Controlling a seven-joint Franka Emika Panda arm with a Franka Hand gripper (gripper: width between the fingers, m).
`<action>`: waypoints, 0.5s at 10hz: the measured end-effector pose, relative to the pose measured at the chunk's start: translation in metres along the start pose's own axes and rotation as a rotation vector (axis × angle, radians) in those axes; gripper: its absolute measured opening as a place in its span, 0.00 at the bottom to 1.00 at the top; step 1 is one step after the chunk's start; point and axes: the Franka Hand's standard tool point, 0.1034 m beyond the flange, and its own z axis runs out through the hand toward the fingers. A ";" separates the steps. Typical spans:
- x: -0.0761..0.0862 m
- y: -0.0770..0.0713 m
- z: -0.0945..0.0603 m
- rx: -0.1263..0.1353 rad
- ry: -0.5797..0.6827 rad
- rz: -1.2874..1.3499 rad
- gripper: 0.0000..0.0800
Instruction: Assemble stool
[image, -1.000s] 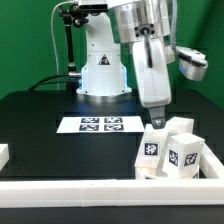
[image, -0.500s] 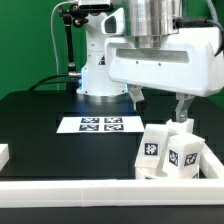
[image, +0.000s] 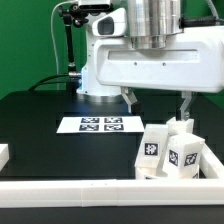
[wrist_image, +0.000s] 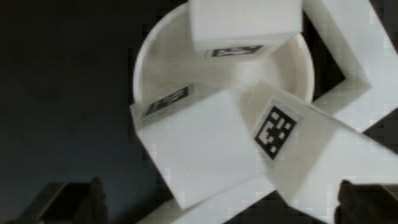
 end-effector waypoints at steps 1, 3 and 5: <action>0.000 0.000 0.000 0.000 0.000 -0.067 0.81; -0.003 -0.002 0.001 -0.015 0.002 -0.214 0.81; -0.005 -0.004 -0.001 -0.031 0.008 -0.415 0.81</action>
Offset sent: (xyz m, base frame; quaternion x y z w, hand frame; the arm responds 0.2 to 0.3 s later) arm -0.0024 0.0097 0.0046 -0.0202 -0.0025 -0.2386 0.9709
